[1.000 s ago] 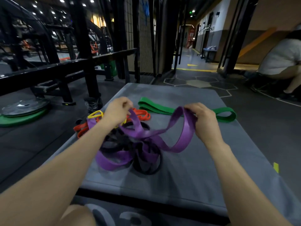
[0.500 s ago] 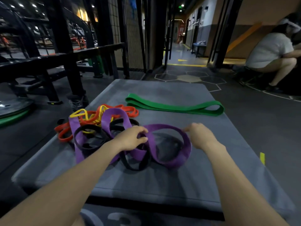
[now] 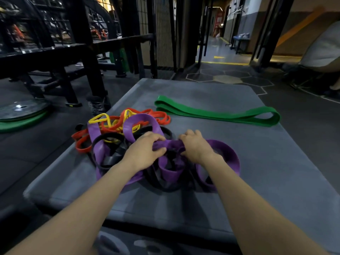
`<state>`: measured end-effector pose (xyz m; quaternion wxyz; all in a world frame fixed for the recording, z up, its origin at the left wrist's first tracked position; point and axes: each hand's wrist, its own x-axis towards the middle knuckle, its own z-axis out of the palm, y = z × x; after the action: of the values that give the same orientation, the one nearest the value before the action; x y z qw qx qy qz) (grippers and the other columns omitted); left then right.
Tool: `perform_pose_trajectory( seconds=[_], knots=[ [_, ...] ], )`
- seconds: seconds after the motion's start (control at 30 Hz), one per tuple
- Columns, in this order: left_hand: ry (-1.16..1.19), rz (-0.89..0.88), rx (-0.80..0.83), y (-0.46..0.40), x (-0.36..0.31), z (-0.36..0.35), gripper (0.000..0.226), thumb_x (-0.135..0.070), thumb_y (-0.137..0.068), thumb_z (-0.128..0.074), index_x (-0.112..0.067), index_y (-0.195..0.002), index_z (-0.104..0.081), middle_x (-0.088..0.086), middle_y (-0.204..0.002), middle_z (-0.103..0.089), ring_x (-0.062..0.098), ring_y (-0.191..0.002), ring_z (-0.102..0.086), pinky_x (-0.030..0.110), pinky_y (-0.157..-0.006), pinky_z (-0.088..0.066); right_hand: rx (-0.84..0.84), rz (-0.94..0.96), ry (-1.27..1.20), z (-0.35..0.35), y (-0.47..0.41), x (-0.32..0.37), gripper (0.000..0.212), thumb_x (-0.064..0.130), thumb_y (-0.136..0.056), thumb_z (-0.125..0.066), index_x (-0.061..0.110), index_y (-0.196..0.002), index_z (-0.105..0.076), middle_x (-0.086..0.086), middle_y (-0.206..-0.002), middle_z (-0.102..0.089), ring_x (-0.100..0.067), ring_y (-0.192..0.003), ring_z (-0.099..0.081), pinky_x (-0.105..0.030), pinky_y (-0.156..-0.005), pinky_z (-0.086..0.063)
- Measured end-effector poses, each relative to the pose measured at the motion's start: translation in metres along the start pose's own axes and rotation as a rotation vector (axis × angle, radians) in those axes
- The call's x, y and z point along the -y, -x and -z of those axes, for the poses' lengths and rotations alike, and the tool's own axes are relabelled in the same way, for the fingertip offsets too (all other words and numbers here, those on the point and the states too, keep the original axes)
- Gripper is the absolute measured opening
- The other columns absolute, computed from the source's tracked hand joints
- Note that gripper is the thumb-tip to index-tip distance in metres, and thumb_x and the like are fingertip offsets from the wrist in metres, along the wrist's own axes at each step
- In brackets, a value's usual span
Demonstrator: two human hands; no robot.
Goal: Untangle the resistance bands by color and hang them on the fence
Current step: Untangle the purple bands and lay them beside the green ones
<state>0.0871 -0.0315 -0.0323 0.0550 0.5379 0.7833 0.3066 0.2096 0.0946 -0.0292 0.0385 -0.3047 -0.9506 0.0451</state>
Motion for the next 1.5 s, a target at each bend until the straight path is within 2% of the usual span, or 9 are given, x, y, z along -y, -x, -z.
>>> perform_pose_trajectory(
  seconds=[0.3, 0.4, 0.5, 0.7, 0.87, 1.03, 1.2, 1.4, 1.5],
  knots=[
    [0.076, -0.158, -0.201, 0.002, -0.019, 0.018, 0.079, -0.038, -0.07, -0.077, -0.023, -0.137, -0.039, -0.002, -0.139, -0.042, 0.016, -0.13, -0.036, 0.026, -0.108, -0.028, -0.537, 0.126, -0.591, 0.054, 0.028, -0.002, 0.011, 0.009, -0.081, -0.066, 0.012, -0.083, -0.055, 0.001, -0.079, -0.053, -0.023, -0.081, -0.051, -0.031, -0.065, -0.034],
    [0.279, -0.137, -0.142, 0.002, -0.036, 0.027, 0.078, -0.047, -0.071, -0.074, -0.032, -0.137, -0.036, -0.011, -0.136, -0.046, 0.009, -0.128, -0.041, 0.03, -0.107, -0.035, -0.643, 0.115, -0.705, 0.073, 0.04, -0.006, 0.01, 0.009, -0.082, -0.065, 0.014, -0.082, -0.056, 0.004, -0.072, -0.058, -0.017, -0.073, -0.055, -0.032, -0.067, -0.042],
    [0.488, -0.14, -0.113, 0.0, -0.06, 0.032, 0.069, -0.048, -0.072, -0.068, -0.027, -0.133, -0.041, -0.011, -0.124, -0.055, 0.003, -0.116, -0.051, 0.02, -0.099, -0.04, -0.764, 0.061, -0.845, 0.085, 0.049, -0.009, 0.011, 0.009, -0.083, -0.066, 0.016, -0.082, -0.058, 0.016, -0.07, -0.058, 0.005, -0.066, -0.053, -0.011, -0.063, -0.041],
    [0.407, -0.157, 0.077, -0.01, -0.068, 0.047, 0.072, -0.06, -0.062, -0.074, -0.031, -0.122, -0.048, -0.011, -0.116, -0.062, 0.005, -0.109, -0.059, 0.034, -0.098, -0.047, -0.956, -0.025, -0.973, 0.096, 0.063, -0.016, 0.008, 0.009, -0.082, -0.067, 0.012, -0.081, -0.06, 0.014, -0.067, -0.057, 0.009, -0.059, -0.051, -0.005, -0.059, -0.037],
    [0.245, -0.235, -0.232, 0.001, -0.073, 0.042, 0.067, -0.022, -0.076, -0.076, -0.023, -0.131, -0.039, -0.004, -0.133, -0.045, 0.009, -0.123, -0.046, 0.026, -0.101, -0.041, -0.956, -0.018, -0.949, 0.1, 0.07, -0.006, 0.011, 0.01, -0.084, -0.066, 0.015, -0.078, -0.057, 0.014, -0.066, -0.055, 0.006, -0.059, -0.049, -0.007, -0.057, -0.037],
    [0.125, -0.409, -0.41, 0.013, -0.08, 0.045, 0.067, -0.01, -0.076, -0.073, -0.02, -0.134, -0.041, -0.001, -0.139, -0.036, 0.001, -0.126, -0.03, -0.001, -0.101, -0.022, -0.945, -0.031, -0.985, 0.099, 0.071, -0.011, 0.01, 0.009, -0.083, -0.067, 0.012, -0.078, -0.058, 0.011, -0.064, -0.055, 0.007, -0.056, -0.049, -0.007, -0.055, -0.037],
    [0.037, -0.453, -0.194, 0.019, -0.08, 0.047, 0.02, -0.018, -0.084, -0.054, -0.016, -0.102, -0.062, -0.001, -0.109, -0.062, 0.013, -0.106, -0.054, 0.028, -0.09, -0.042, -0.928, -0.11, -1.014, 0.09, 0.068, -0.014, 0.012, 0.012, -0.082, -0.068, 0.012, -0.077, -0.057, 0.009, -0.063, -0.053, 0.002, -0.055, -0.045, -0.009, -0.053, -0.036],
    [0.286, -0.126, -0.214, 0.022, -0.042, 0.076, 0.016, -0.006, -0.091, -0.04, -0.018, -0.084, -0.047, -0.001, -0.07, -0.05, 0.016, -0.064, -0.044, 0.033, -0.064, -0.039, -0.948, -0.374, -0.899, 0.077, 0.066, -0.029, 0.012, 0.02, -0.086, -0.063, 0.016, -0.079, -0.055, 0.004, -0.071, -0.055, -0.02, -0.074, -0.053, -0.029, -0.064, -0.039],
    [0.053, 0.028, -0.296, 0.032, -0.018, 0.093, 0.029, -0.026, -0.088, -0.031, -0.014, -0.091, -0.057, 0.005, -0.081, -0.058, 0.024, -0.076, -0.053, 0.035, -0.07, -0.038, -0.854, -0.468, -0.721, 0.063, 0.068, -0.035, 0.009, 0.023, -0.088, -0.06, 0.014, -0.087, -0.058, 0.001, -0.081, -0.058, -0.025, -0.083, -0.055, -0.033, -0.066, -0.04]
  ],
)
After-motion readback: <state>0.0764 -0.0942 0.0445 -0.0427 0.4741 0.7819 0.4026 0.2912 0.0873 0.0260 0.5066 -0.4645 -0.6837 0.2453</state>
